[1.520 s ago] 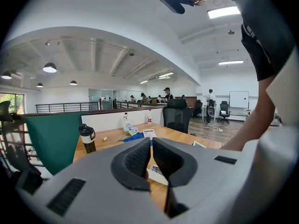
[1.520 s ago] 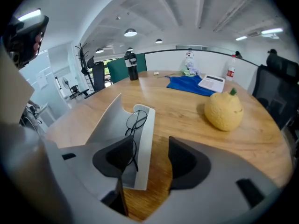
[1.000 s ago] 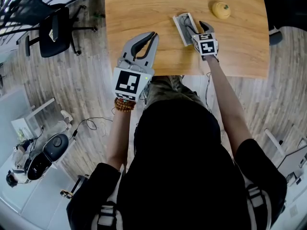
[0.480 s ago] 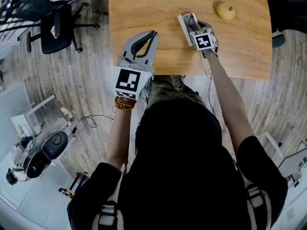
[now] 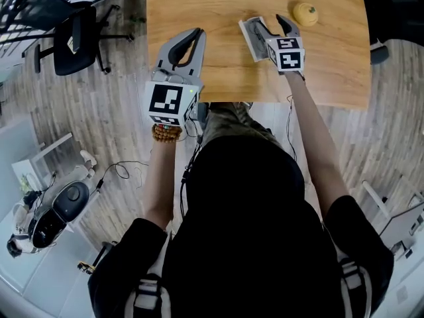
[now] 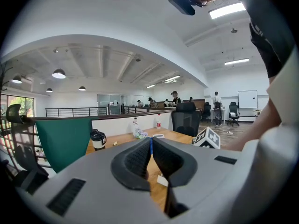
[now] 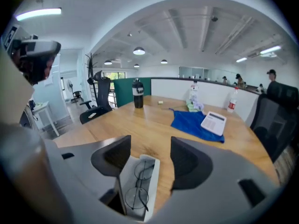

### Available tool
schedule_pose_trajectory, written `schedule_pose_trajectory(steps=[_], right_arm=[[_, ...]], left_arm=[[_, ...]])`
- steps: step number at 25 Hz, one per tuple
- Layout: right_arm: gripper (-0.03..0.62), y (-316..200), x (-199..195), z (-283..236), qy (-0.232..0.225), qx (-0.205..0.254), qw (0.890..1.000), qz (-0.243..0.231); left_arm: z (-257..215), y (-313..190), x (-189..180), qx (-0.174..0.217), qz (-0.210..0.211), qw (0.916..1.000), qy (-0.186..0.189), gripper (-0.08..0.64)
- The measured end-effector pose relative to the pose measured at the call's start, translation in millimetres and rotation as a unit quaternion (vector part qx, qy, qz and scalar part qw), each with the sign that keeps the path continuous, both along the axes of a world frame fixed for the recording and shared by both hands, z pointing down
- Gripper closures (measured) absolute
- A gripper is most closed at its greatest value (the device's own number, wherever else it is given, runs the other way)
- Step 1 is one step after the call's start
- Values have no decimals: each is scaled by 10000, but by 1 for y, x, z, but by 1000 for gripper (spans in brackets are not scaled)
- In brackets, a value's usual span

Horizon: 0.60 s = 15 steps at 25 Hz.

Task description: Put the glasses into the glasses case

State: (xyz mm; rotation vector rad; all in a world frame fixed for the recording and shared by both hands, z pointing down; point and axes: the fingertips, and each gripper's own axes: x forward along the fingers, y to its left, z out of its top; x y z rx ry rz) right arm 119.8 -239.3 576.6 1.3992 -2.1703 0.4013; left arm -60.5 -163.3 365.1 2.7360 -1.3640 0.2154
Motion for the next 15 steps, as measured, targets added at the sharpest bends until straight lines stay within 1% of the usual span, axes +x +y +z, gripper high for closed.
schedule_pose_trajectory(steps=[2,4,7,11,13,15], right_arm=[[314,3,-13,-43,-187,433,9988,-96],[325,10,-26,-79,-341,891,9950,-281],[333,29,-42,-132,-547,1515,9858,-482],[360,58,-64,-187,-692,2100,9728,-686],[371,69,-68,-214,-813,2472,9632,-671],[383,80,-68,-242,-1031,2920,9493,-548]], left_arm=[[-7,-2,0,158,-132,9998,34,528],[-14,-5,2,420,-328,9986,43,528],[-25,-7,2,863,-724,9936,41,528],[-42,-1,-7,1179,-1067,9871,206,528],[-51,3,-6,1334,-1150,9840,283,528],[-58,9,-1,1488,-1204,9810,322,528]])
